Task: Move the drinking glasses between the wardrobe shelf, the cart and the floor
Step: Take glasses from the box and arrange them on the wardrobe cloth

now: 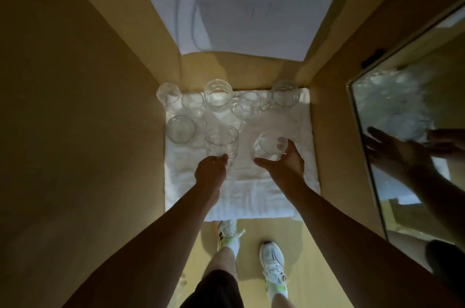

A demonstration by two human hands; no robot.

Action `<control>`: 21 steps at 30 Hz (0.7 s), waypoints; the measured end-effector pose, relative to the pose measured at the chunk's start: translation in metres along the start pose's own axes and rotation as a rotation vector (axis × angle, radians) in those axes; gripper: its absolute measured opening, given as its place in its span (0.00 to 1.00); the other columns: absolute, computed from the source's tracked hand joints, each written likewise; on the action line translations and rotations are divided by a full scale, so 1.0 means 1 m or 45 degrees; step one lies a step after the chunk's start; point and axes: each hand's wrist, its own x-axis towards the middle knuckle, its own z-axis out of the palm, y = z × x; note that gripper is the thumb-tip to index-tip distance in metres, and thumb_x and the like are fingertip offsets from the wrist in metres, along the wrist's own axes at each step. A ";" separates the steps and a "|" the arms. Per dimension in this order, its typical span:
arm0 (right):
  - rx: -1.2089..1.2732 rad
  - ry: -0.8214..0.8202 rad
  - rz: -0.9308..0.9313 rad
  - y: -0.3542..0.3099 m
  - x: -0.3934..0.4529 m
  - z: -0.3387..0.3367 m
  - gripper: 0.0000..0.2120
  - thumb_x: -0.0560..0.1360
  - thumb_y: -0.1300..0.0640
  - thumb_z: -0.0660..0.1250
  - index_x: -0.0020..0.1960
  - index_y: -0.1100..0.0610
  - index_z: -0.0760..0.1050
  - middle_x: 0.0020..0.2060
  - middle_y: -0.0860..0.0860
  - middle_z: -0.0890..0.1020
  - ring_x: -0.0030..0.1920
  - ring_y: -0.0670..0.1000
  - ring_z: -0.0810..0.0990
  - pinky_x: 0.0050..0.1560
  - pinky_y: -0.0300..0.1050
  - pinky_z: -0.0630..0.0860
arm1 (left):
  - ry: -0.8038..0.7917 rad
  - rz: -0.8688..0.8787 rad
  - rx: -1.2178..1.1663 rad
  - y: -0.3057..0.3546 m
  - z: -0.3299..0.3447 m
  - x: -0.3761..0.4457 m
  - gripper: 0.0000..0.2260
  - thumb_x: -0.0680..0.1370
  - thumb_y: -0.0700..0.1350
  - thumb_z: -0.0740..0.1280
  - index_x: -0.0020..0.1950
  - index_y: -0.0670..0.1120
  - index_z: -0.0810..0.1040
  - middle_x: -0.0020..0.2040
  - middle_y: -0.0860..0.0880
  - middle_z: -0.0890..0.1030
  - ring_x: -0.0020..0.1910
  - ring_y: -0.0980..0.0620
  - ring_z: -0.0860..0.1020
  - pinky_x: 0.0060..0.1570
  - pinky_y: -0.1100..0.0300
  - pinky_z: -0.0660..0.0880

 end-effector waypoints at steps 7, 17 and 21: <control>0.158 -0.019 -0.174 -0.049 -0.061 -0.046 0.37 0.61 0.52 0.85 0.65 0.52 0.74 0.56 0.50 0.83 0.59 0.53 0.81 0.62 0.52 0.78 | 0.048 0.099 -0.219 0.026 -0.026 -0.094 0.05 0.80 0.42 0.70 0.54 0.44 0.83 0.47 0.48 0.81 0.48 0.48 0.78 0.64 0.48 0.77; 0.252 -0.082 -0.513 -0.133 -0.156 -0.114 0.33 0.64 0.48 0.83 0.65 0.54 0.76 0.56 0.48 0.82 0.58 0.50 0.80 0.47 0.30 0.70 | 0.032 0.392 -0.534 0.049 -0.076 -0.237 0.06 0.82 0.46 0.68 0.49 0.45 0.79 0.41 0.50 0.78 0.40 0.54 0.77 0.42 0.60 0.79; 0.351 -0.075 -0.617 -0.164 -0.186 -0.136 0.31 0.63 0.50 0.84 0.61 0.51 0.74 0.49 0.46 0.79 0.52 0.53 0.80 0.45 0.38 0.73 | 0.010 0.480 -0.659 0.055 -0.094 -0.291 0.03 0.82 0.44 0.66 0.50 0.46 0.79 0.43 0.48 0.79 0.42 0.52 0.77 0.44 0.58 0.78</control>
